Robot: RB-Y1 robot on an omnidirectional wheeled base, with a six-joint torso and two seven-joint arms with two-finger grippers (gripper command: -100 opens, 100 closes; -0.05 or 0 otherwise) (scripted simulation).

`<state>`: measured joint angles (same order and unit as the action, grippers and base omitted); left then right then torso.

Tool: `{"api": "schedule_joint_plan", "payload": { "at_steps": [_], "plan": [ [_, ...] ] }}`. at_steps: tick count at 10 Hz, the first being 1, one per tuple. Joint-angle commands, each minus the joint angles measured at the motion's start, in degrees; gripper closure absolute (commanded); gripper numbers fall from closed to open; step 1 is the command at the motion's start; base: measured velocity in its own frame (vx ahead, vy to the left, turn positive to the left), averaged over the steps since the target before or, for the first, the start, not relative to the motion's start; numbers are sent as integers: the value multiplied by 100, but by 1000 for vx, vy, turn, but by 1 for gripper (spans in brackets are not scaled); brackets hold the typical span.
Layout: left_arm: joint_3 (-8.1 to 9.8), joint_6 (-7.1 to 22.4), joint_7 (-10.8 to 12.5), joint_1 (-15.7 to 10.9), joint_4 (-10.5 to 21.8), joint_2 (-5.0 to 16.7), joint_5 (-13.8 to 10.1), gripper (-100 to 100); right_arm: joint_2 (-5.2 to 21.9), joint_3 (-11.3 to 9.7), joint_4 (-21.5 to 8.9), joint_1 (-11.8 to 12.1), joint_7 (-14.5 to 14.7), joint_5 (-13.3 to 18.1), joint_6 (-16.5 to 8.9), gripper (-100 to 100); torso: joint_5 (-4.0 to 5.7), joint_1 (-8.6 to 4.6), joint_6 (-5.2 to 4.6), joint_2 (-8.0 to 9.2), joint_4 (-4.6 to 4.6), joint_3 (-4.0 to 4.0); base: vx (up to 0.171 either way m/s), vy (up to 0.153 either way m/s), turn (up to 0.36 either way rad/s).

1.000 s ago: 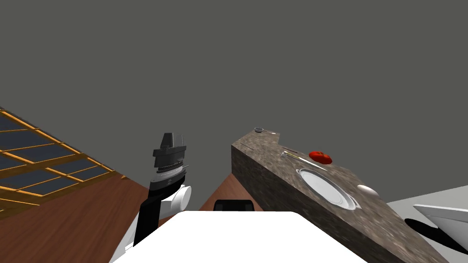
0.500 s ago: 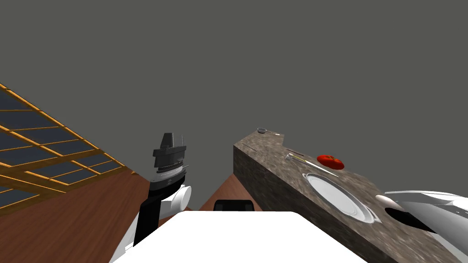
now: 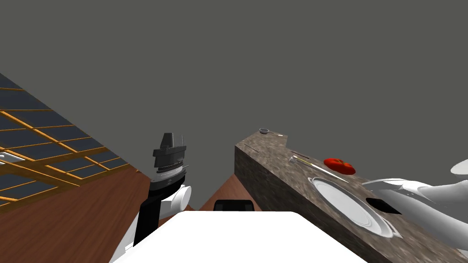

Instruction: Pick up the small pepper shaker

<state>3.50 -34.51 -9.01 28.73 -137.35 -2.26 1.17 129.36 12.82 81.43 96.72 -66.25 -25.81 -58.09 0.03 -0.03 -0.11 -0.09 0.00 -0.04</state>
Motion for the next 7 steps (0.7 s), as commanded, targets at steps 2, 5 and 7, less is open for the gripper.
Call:
{"api": "schedule_joint_plan", "payload": {
  "at_steps": [2,5,7],
  "plan": [
    [0,0,0,0,0,0,0,0,493,18,-264,293,-300,-46,-303,-100,0,1,4,-2,1,-1,24,5,99],
    [0,0,0,0,0,0,0,0,1050,33,-537,567,-567,-92,-556,-100,0,0,1,-9,2,-5,32,-1,63],
    [0,0,0,0,0,0,0,0,1428,45,-802,837,-821,-131,-786,-100,1,-2,2,-4,1,-2,28,-4,86]
  ]
}}
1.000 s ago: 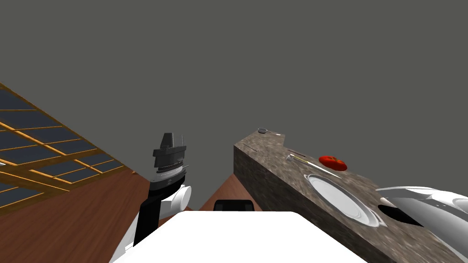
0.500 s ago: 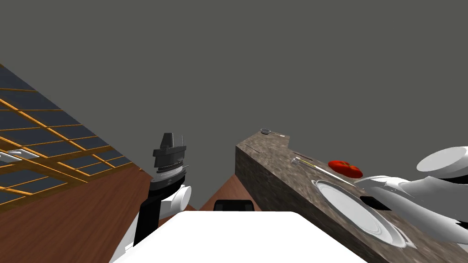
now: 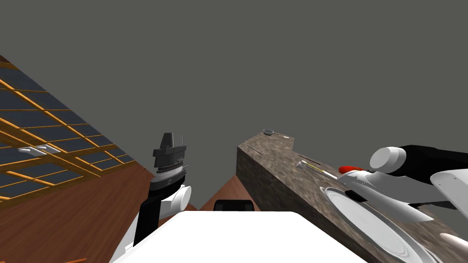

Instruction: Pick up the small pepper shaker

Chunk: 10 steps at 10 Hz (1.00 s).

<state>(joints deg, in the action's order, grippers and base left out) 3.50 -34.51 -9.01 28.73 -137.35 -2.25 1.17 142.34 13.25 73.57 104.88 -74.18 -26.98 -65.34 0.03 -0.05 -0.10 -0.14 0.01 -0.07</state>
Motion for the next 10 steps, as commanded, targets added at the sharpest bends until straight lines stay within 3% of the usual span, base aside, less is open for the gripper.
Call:
{"api": "schedule_joint_plan", "payload": {
  "at_steps": [1,2,4,5,6,7,9,10],
  "plan": [
    [0,0,0,0,0,0,0,0,220,2,-16,21,-29,-14,-61,-100,0,0,0,0,0,0,14,-7,-6],
    [0,0,0,0,0,0,0,0,432,13,-270,292,-268,-45,-269,-100,1,0,-3,5,-1,3,29,-6,67],
    [0,0,0,0,0,0,0,0,673,13,-270,292,-268,-45,-269,-100,0,-1,0,0,0,0,22,-8,31],
    [0,0,0,0,0,0,0,0,921,21,-513,568,-492,-70,-457,-100,1,-1,-3,6,-1,3,27,-12,51],
    [0,0,0,0,0,0,0,0,1091,21,-513,568,-492,-70,-457,-100,1,-3,-2,4,-1,2,28,-13,52],
    [0,0,0,0,0,0,0,0,1246,27,-743,793,-700,-90,-625,-100,1,-2,-1,2,-1,2,37,-12,83],
    [0,0,0,0,0,0,0,0,1523,27,-743,848,-700,-90,-625,-100,2,-4,-4,1,0,1,23,-12,6],
    [0,0,0,0,0,0,0,0,1734,30,-960,1136,-889,-103,-774,-100,1,-2,-4,6,-2,4,22,-15,49]
  ]
}}
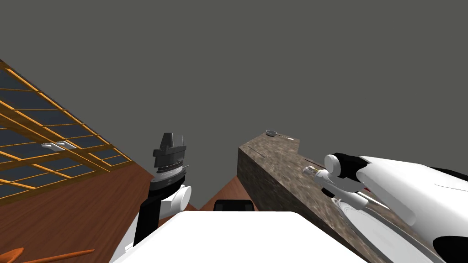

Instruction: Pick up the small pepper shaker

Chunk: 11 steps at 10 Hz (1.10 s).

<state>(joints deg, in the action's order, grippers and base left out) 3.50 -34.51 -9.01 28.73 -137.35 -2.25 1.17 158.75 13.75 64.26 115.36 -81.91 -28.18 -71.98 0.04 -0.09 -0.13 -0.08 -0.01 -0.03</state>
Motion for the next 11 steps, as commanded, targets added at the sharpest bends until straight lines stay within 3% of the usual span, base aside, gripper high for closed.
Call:
{"api": "schedule_joint_plan", "payload": {
  "at_steps": [1,2,3,4,9,10,11],
  "plan": [
    [0,0,0,0,0,0,0,0,274,-20,-29,88,-116,17,-110,-100,0,0,0,0,0,0,24,-17,34],
    [0,0,0,0,0,0,0,0,447,-19,-229,346,-284,9,-239,-100,-1,1,-1,0,0,0,33,-19,42],
    [0,0,0,0,0,0,0,0,638,-19,-229,381,-284,9,-239,-100,0,-1,-1,-3,0,-2,37,-13,22],
    [0,0,0,0,0,0,0,0,639,-19,-229,381,-284,9,-239,-100,-1,2,-1,-4,1,-2,20,-4,0],
    [0,0,0,0,0,0,0,0,1506,-15,-699,1215,-656,6,-509,-100,-2,2,-3,-1,0,0,31,-12,24],
    [0,0,0,0,0,0,0,0,1551,-15,-699,1278,-656,6,-509,-100,-1,0,-3,-3,0,-1,27,-13,10],
    [0,0,0,0,0,0,0,0,1780,-12,-799,1557,-731,9,-558,-100,-2,0,-4,1,-1,0,20,-16,14]
  ]
}}
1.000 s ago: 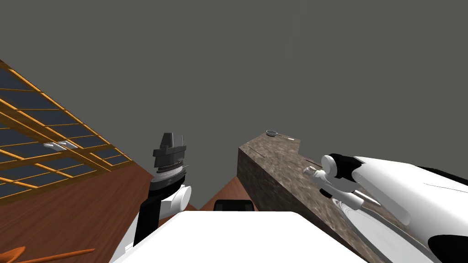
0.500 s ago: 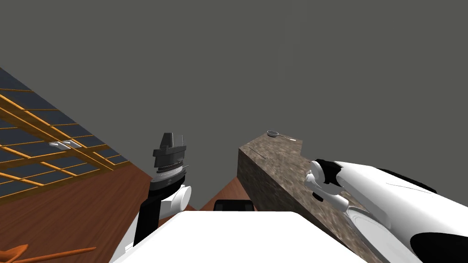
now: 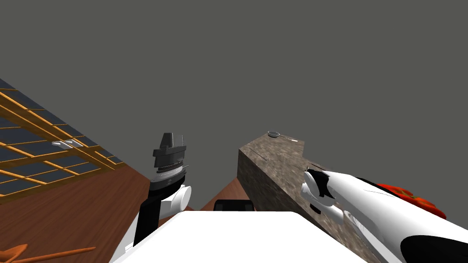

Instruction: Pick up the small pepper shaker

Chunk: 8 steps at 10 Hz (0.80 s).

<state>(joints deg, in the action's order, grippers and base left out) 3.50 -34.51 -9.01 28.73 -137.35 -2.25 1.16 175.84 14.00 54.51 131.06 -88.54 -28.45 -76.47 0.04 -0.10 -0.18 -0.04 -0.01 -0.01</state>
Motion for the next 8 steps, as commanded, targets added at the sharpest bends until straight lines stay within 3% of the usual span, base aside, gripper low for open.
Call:
{"api": "schedule_joint_plan", "payload": {
  "at_steps": [1,3,5,6,7,8],
  "plan": [
    [0,0,0,0,0,0,0,0,71,-37,176,-12,-68,36,-110,-100,0,0,0,0,0,0,13,-9,1],
    [0,0,0,0,0,0,0,0,359,-26,81,367,-143,41,-154,-100,-2,3,0,4,-2,3,15,-18,10],
    [0,0,0,0,0,0,0,0,307,-43,97,269,-142,37,-194,-100,68,-11,-9,12,21,-5,8,-10,0],
    [0,0,0,0,0,0,0,0,313,-41,69,284,-142,36,-178,0,74,-21,-9,12,22,-6,0,0,0],
    [0,0,0,0,0,0,0,0,26,84,-214,-5,144,132,107,-100,74,-23,-9,12,22,-5,21,23,-123],
    [0,0,0,0,0,0,0,0,-91,84,-375,-71,281,132,247,-100,71,-19,-10,5,22,-9,31,31,-74]
  ]
}}
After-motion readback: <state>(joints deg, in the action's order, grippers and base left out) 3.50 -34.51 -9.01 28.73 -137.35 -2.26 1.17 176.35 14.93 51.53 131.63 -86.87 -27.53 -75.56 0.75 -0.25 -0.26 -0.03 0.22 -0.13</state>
